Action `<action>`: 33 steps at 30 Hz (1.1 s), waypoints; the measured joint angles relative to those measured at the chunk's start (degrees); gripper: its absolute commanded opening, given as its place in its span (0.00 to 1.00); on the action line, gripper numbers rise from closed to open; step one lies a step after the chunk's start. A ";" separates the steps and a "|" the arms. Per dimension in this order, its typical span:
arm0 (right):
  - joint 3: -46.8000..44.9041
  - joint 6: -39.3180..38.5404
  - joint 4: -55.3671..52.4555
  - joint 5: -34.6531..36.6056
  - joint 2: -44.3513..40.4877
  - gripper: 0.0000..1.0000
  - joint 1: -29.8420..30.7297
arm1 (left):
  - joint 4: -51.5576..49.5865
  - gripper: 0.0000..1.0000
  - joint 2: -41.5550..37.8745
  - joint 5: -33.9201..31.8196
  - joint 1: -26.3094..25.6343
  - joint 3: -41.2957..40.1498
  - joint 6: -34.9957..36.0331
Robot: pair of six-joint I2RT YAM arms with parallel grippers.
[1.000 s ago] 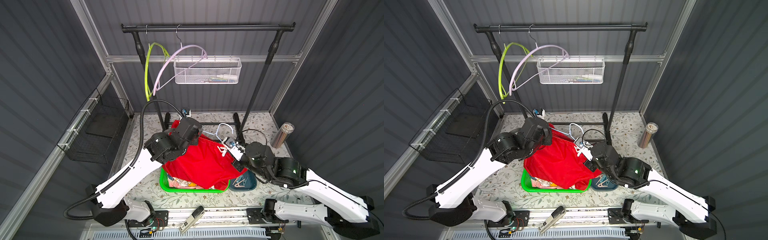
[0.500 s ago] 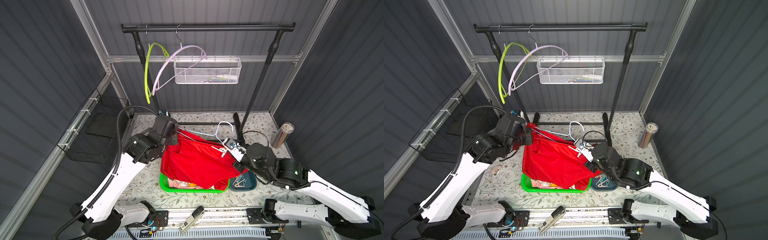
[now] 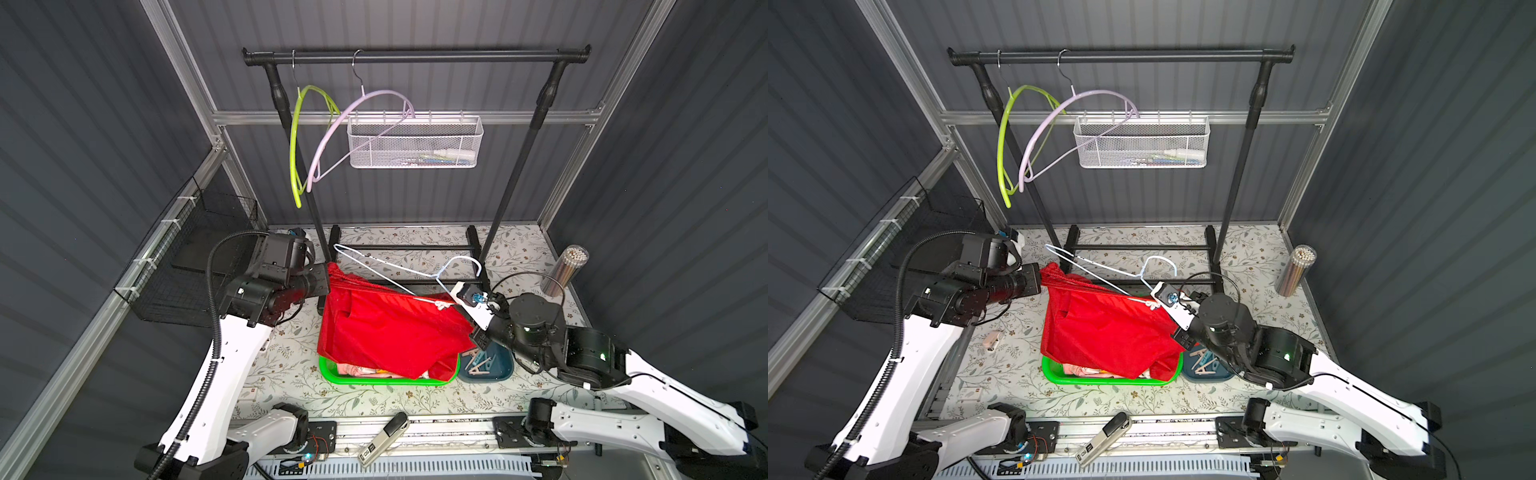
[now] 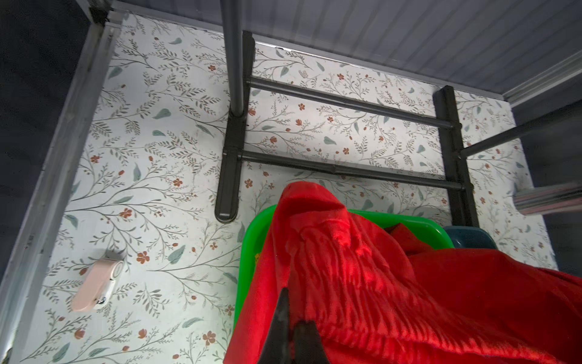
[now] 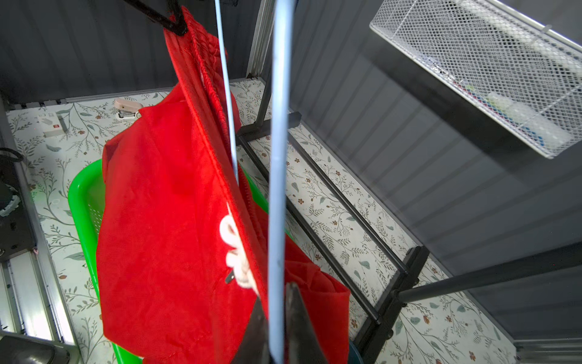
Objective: Remove the clothespins securing shorts to the hanger
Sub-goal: Remove the shorts from the hanger.
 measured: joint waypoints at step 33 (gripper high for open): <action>12.96 -1.07 -9.07 0.92 15.56 0.00 -1.81 | 10.84 0.00 -8.04 24.68 -15.89 -11.10 12.26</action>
